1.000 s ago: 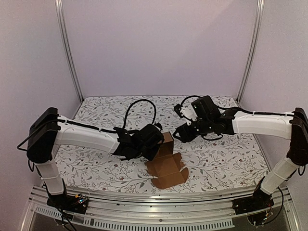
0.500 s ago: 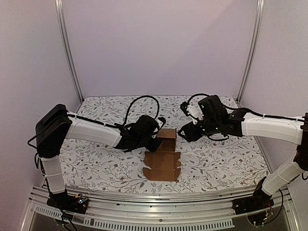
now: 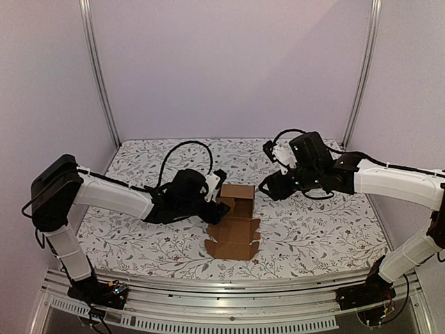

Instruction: Fold the paper box

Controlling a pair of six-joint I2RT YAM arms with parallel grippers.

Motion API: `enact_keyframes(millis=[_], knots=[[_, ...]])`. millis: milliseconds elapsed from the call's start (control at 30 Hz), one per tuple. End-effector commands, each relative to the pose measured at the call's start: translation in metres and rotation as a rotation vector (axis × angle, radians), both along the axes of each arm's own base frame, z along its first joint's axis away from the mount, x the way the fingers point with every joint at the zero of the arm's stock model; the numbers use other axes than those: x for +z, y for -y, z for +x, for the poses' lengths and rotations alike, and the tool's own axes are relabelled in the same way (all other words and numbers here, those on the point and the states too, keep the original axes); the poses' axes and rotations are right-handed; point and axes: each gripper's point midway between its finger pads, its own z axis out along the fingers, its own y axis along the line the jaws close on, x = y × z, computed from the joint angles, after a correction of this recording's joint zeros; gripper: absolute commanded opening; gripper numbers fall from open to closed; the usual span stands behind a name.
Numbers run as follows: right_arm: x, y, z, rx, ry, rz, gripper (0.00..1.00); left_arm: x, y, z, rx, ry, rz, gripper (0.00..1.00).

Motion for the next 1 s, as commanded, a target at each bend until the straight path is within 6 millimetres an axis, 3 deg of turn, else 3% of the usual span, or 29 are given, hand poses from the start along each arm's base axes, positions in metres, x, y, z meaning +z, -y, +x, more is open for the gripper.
enact_keyframes(millis=[0, 200, 533, 867, 967], knots=[[0.022, 0.001, 0.006, -0.003, 0.038, 0.011, 0.63, -0.008, 0.005, -0.002, 0.012, 0.005, -0.150, 0.77], [0.023, 0.001, 0.005, 0.004, 0.034, 0.019, 0.63, -0.011, 0.006, 0.010, 0.045, 0.140, -0.281, 0.78], [0.021, 0.006, 0.000, 0.000, 0.026, 0.018, 0.63, -0.015, 0.022, 0.032, 0.063, 0.200, -0.319, 0.73], [0.020, 0.008, -0.002, -0.008, 0.018, 0.022, 0.63, -0.023, 0.031, 0.043, 0.058, 0.215, -0.276, 0.54], [0.020, 0.007, -0.002, -0.008, 0.018, 0.024, 0.63, -0.026, 0.030, 0.043, 0.051, 0.216, -0.257, 0.42]])
